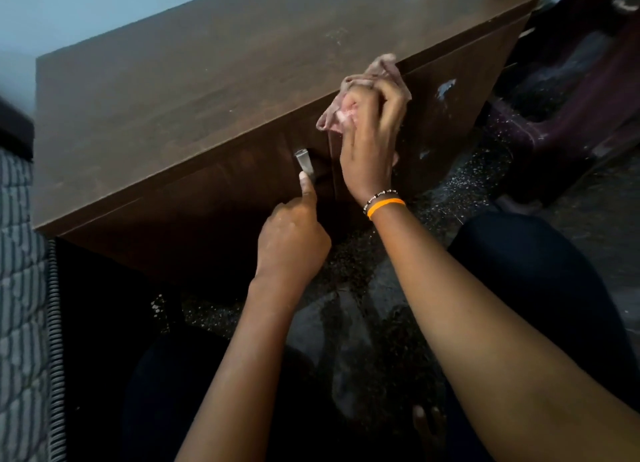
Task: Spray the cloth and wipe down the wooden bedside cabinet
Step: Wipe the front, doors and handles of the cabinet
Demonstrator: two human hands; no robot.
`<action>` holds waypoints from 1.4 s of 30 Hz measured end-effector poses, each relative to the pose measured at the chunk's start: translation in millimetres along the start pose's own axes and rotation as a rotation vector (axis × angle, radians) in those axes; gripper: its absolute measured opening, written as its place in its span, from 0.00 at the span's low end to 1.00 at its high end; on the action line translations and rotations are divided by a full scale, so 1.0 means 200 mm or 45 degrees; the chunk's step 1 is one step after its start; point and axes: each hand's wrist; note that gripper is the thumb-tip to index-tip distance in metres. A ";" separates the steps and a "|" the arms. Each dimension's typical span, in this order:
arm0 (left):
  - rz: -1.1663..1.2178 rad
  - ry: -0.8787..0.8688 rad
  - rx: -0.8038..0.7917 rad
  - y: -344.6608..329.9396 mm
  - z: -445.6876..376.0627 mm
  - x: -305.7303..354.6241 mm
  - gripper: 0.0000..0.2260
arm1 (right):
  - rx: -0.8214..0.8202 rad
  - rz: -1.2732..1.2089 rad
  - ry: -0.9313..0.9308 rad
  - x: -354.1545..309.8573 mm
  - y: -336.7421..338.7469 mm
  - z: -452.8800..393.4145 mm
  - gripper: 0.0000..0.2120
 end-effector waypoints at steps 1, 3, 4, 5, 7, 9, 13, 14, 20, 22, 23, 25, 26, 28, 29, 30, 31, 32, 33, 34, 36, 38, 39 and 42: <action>0.004 0.015 0.003 0.01 0.00 0.02 0.29 | 0.092 -0.086 -0.217 0.03 0.00 -0.03 0.13; -0.006 0.054 0.051 0.02 0.01 0.05 0.28 | 0.216 -0.164 -0.760 0.15 -0.01 -0.09 0.15; -0.040 0.051 0.119 0.03 0.02 0.07 0.27 | 0.226 -0.175 -1.010 0.22 0.00 -0.11 0.16; -0.092 0.014 0.207 0.02 0.02 0.08 0.26 | 0.215 -0.191 -1.210 0.30 0.01 -0.13 0.17; -0.198 -0.111 0.352 0.00 0.01 0.14 0.24 | 0.164 -0.271 -1.464 0.40 0.03 -0.11 0.18; -0.288 -0.270 0.451 -0.02 -0.03 0.22 0.25 | 0.158 -0.344 -1.539 0.38 0.04 -0.08 0.17; -0.408 -0.498 0.522 -0.02 -0.19 0.38 0.26 | 0.300 -0.432 -0.993 0.20 0.05 -0.11 0.20; -0.458 -0.514 0.528 -0.01 -0.23 0.40 0.26 | 0.256 -0.415 -0.804 0.19 0.05 -0.12 0.20; -0.767 -0.455 0.402 -0.07 -0.35 0.41 0.28 | 0.072 -0.405 -0.787 0.43 0.05 -0.12 0.31; -0.832 -0.423 0.423 -0.10 -0.36 0.41 0.29 | 0.049 -0.547 -1.166 0.50 0.04 -0.08 0.30; -0.856 -0.408 0.431 -0.11 -0.36 0.42 0.29 | 0.039 -0.580 -1.277 0.53 0.03 -0.05 0.30; -0.903 -0.396 0.465 -0.13 -0.36 0.44 0.29 | -0.007 -0.637 -1.198 0.54 -0.01 0.02 0.34; -0.917 -0.400 0.474 -0.13 -0.36 0.45 0.28 | -0.028 -0.626 -1.117 0.53 -0.04 0.02 0.33; -0.935 -0.410 0.481 -0.11 -0.35 0.44 0.27 | -0.089 -0.519 -0.955 0.44 0.02 -0.10 0.29; -0.954 -0.415 0.486 -0.11 -0.35 0.43 0.28 | -0.074 -0.427 -0.785 0.44 0.05 -0.19 0.27; -0.963 -0.417 0.482 -0.10 -0.35 0.43 0.29 | -0.021 -0.347 -0.673 0.48 0.06 -0.26 0.26; -0.948 -0.416 0.458 -0.09 -0.35 0.42 0.30 | 0.034 -0.261 -0.630 0.54 0.07 -0.32 0.26; -0.919 -0.422 0.433 -0.09 -0.35 0.43 0.31 | 0.083 -0.221 -0.646 0.60 0.08 -0.36 0.26; -0.885 -0.423 0.413 -0.08 -0.35 0.43 0.32 | 0.117 -0.244 -0.713 0.67 0.08 -0.37 0.26; -0.863 -0.420 0.410 -0.08 -0.35 0.44 0.33 | 0.148 -0.294 -0.806 0.69 0.07 -0.36 0.26; -0.846 -0.404 0.401 -0.08 -0.35 0.46 0.33 | 0.174 -0.397 -1.027 0.65 0.06 -0.32 0.30; -0.857 -0.390 0.372 -0.08 -0.34 0.46 0.34 | 0.136 -0.458 -1.150 0.54 0.07 -0.31 0.31; -0.860 -0.389 0.357 -0.07 -0.35 0.45 0.35 | 0.115 -0.435 -1.096 0.52 0.06 -0.31 0.30; -0.846 -0.411 0.369 -0.07 -0.35 0.43 0.35 | 0.160 -0.228 -0.811 0.52 0.08 -0.39 0.26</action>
Point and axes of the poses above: each hand's wrist, its own z-axis away from the middle knuckle, its own y-axis out of the back of the hand, x = y × z, and after that the axes turned 4 degrees about z, right-handed
